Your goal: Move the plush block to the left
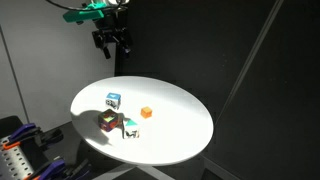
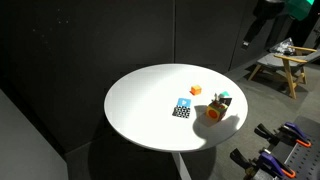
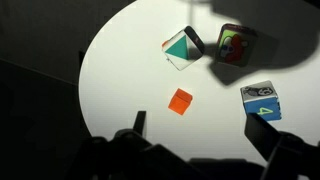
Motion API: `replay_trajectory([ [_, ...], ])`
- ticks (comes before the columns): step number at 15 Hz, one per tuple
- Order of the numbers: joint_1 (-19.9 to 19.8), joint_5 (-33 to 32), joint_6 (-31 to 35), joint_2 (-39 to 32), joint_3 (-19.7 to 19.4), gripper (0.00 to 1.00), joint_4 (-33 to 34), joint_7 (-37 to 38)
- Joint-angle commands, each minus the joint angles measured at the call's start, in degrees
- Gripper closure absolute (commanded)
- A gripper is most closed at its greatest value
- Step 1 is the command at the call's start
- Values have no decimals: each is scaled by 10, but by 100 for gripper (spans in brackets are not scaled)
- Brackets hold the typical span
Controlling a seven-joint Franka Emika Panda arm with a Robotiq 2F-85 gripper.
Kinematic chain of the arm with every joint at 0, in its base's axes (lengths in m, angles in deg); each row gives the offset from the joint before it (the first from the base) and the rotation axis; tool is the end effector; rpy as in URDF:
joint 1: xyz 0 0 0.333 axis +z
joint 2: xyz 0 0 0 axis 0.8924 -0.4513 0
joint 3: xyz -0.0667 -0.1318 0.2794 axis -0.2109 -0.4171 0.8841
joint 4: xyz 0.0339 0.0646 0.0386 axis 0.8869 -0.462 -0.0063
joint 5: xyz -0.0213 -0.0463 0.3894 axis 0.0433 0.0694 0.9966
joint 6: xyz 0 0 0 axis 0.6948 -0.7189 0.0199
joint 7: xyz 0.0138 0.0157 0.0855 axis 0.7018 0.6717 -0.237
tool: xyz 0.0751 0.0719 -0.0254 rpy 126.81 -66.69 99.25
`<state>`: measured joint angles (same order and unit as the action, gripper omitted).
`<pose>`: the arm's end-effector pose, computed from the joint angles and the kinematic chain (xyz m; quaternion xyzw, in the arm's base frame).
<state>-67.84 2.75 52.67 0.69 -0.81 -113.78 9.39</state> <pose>0.4106 -0.0500 0.4655 0.9801 0.0996 0.1217 0.1213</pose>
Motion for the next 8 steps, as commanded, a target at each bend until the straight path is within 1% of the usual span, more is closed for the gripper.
replay_trajectory([
  [1,3,-1,-1,0,-2,0,1,1],
  [6,3,0,3,-2,-2,0,2,5],
  [8,10,12,1,-11,-6,0,8,-2],
])
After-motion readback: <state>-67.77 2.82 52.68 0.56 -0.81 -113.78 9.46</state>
